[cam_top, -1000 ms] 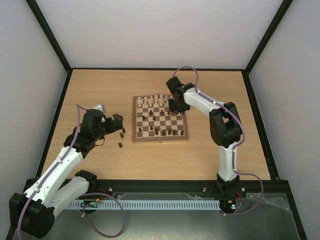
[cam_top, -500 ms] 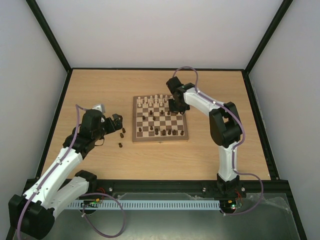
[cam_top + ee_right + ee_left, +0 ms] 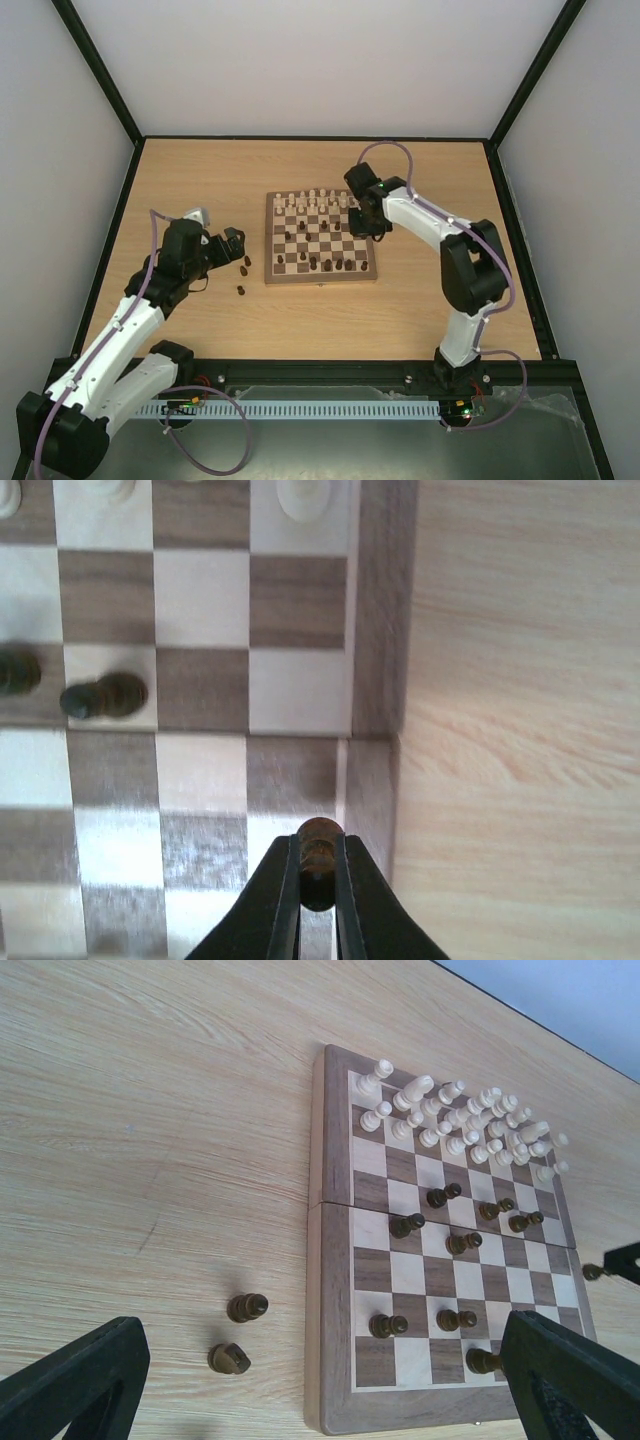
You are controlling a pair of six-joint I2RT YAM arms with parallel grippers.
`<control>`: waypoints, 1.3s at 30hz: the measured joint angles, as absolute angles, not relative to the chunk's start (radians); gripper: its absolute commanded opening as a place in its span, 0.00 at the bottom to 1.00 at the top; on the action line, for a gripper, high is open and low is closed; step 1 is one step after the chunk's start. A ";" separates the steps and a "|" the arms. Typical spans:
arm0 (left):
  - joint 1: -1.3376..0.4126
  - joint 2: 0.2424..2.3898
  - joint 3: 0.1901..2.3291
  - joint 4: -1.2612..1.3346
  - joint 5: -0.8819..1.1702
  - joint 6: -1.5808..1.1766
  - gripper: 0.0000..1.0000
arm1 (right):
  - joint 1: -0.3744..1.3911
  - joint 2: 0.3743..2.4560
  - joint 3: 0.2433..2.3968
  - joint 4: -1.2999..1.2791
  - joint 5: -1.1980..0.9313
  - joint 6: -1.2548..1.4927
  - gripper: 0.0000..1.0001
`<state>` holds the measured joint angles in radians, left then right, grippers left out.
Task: Set up the chess pieces on the board
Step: Pick up the chess piece from the chessboard, then place the chess piece on the chessboard.
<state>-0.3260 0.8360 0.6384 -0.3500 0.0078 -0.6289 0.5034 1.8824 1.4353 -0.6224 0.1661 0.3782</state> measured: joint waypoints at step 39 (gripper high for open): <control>-0.326 0.811 0.638 -0.350 0.026 -0.632 0.99 | 0.598 1.774 1.251 -0.598 0.168 0.409 0.12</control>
